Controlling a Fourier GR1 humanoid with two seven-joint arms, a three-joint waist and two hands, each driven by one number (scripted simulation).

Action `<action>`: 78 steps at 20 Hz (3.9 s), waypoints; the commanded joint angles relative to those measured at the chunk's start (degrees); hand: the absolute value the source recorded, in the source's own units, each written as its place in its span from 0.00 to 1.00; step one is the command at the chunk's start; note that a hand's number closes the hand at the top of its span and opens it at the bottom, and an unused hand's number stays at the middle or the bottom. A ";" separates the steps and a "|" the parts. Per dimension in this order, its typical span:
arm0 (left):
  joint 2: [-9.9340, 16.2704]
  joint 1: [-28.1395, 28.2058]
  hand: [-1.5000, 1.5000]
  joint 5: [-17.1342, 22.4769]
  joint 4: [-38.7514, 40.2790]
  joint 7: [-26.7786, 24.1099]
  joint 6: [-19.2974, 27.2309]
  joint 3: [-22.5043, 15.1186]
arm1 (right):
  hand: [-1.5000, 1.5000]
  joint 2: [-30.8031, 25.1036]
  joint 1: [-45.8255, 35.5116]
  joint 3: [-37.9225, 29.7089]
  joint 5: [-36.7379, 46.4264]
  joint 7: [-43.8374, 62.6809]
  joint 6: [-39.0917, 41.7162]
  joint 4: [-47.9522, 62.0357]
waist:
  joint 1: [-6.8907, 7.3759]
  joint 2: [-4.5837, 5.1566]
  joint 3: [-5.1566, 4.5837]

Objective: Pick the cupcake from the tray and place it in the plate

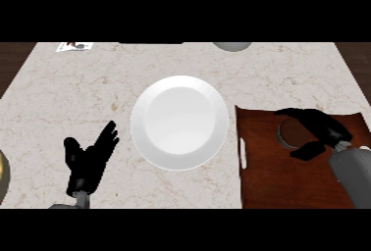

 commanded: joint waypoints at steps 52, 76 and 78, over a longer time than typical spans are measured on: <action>-0.47 -1.65 0.50 -1.54 1.80 1.27 -4.92 1.15 | 1.00 27.36 -14.68 21.78 45.22 89.99 -71.89 -5.03 | 2.96 -0.08 -0.06; -4.01 -0.64 0.50 -5.21 2.06 -1.69 -2.32 -1.40 | 0.00 27.37 -21.25 21.20 10.58 71.60 -85.99 19.12 | 4.11 1.15 0.16; -4.32 -3.70 0.50 -4.10 0.68 1.78 -1.76 -0.64 | 0.00 27.37 -20.25 22.97 10.66 69.84 -92.22 16.51 | 4.02 1.07 0.22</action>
